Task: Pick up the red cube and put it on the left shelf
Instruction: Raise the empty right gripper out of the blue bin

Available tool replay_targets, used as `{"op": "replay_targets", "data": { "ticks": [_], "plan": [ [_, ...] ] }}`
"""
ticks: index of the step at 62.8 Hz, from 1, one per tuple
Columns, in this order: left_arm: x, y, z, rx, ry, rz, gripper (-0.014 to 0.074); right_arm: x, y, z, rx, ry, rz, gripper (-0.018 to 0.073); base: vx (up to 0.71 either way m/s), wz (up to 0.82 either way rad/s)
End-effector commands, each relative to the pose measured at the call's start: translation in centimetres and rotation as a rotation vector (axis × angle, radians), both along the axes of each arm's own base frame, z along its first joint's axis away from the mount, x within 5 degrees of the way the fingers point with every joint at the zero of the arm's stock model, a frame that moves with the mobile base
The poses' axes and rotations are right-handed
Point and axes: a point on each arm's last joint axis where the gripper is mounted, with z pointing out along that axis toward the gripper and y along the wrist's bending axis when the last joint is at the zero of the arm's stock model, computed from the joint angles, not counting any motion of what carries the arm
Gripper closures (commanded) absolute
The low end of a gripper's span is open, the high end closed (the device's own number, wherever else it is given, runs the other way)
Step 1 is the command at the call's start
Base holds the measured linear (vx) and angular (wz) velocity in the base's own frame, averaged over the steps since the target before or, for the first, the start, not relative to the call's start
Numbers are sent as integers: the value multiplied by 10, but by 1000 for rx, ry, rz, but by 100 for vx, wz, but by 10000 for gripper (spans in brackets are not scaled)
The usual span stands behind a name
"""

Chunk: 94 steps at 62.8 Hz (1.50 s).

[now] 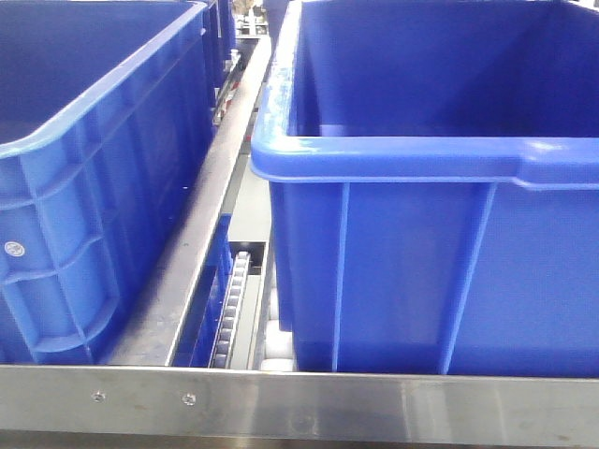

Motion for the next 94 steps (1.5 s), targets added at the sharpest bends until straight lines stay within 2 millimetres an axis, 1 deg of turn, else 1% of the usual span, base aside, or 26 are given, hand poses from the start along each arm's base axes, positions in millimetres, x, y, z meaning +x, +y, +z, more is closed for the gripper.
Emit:
{"op": "replay_targets", "data": {
  "ticks": [1, 4, 11, 21, 33, 38, 49, 56, 77, 83, 88, 94],
  "plan": [
    [0, 1, 1, -15, -78, 10, 495, -26, -5, 22, 36, -208, -3, 510, 0, 0],
    [0, 1, 1, -15, -78, 10, 495, -40, -7, 26, 44, -260, -3, 510, 0, 0],
    [0, 1, 1, -15, -78, 10, 495, -66, -11, 29, 59, -349, -3, 510, 0, 0],
    [0, 1, 1, -15, -78, 10, 495, -97, -16, 29, 75, -448, -3, 510, 0, 0],
    [0, 1, 1, -15, -78, 10, 495, -124, -21, 24, 82, -486, -3, 510, 0, 0],
    [0, 1, 1, -15, -78, 10, 495, -127, -21, 22, 80, -475, -3, 510, 0, 0],
    [0, 1, 1, -15, -78, 10, 495, -127, -21, 22, 78, -472, -4, 510, 0, 0],
    [0, 1, 1, -15, -78, 10, 495, -127, -23, 22, 44, -481, -8, 510, 0, 0],
    [0, 1, 1, -15, -78, 10, 495, -126, -23, 21, 50, -491, -12, 510, 0, 0],
    [0, 1, 1, -15, -78, 10, 495, -125, -25, 13, 37, -477, -70, 510, 0, 0],
    [0, 1, 1, -15, -78, 10, 495, -122, -29, -4, 47, -453, -157, 510, 0, 0],
    [0, 1, 1, -15, -78, 10, 495, -122, -33, -23, 66, -479, -236, 510, -4, -23]
  ]
}}
